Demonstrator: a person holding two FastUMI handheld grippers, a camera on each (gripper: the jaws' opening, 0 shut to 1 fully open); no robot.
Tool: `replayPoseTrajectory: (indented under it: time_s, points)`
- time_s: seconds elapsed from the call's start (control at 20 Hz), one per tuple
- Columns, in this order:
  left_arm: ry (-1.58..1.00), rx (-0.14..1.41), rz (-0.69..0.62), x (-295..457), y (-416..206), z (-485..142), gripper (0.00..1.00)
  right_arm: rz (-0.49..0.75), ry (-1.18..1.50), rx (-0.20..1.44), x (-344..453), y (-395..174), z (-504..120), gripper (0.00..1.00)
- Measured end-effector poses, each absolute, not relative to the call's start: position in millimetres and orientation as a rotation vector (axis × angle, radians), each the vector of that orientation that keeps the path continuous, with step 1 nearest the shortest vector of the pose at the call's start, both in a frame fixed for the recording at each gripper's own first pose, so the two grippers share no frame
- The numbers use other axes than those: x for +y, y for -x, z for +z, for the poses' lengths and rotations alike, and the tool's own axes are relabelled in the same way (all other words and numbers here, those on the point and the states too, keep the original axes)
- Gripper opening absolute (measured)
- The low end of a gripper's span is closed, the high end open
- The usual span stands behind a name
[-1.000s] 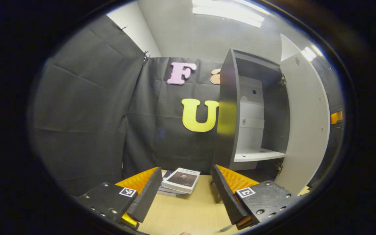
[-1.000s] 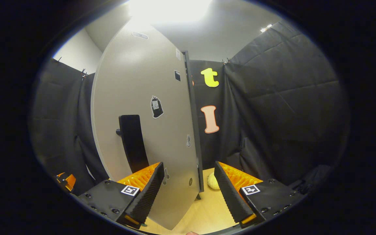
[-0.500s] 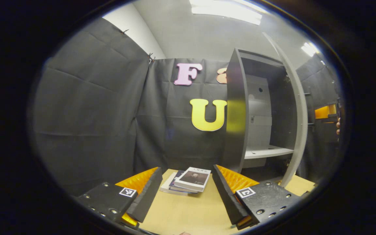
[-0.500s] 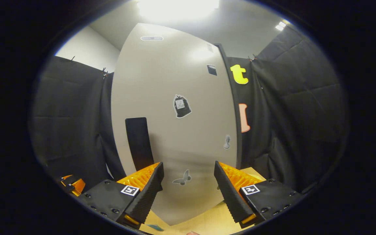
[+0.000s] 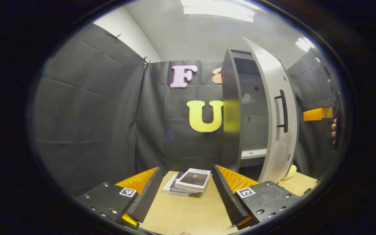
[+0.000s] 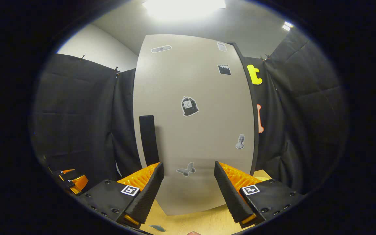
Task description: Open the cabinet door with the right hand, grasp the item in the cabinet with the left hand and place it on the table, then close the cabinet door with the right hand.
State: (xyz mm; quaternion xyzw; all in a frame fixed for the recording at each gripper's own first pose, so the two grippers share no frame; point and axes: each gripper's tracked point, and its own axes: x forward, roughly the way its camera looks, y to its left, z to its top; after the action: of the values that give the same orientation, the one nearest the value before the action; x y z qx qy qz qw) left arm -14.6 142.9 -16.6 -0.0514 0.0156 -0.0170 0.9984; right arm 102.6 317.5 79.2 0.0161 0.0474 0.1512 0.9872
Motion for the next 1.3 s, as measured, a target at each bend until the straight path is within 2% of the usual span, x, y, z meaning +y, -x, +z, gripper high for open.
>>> replayPoseTrajectory:
  time_s: [0.45,0.5,0.8,1.3]
  points:
    - [0.066,0.009,-0.089,40,13,18,0.92,0.237,-0.005,0.071,222,-94,78,0.98]
    - [0.063,0.006,-0.094,29,13,22,0.95,0.228,-0.002,0.069,212,-94,77,0.98]
    - [0.040,-0.008,-0.118,-28,11,34,0.92,0.182,0.025,0.091,157,-101,53,0.97]
    - [0.035,0.000,-0.109,-53,6,36,0.92,0.183,0.024,0.123,137,-107,36,0.98]
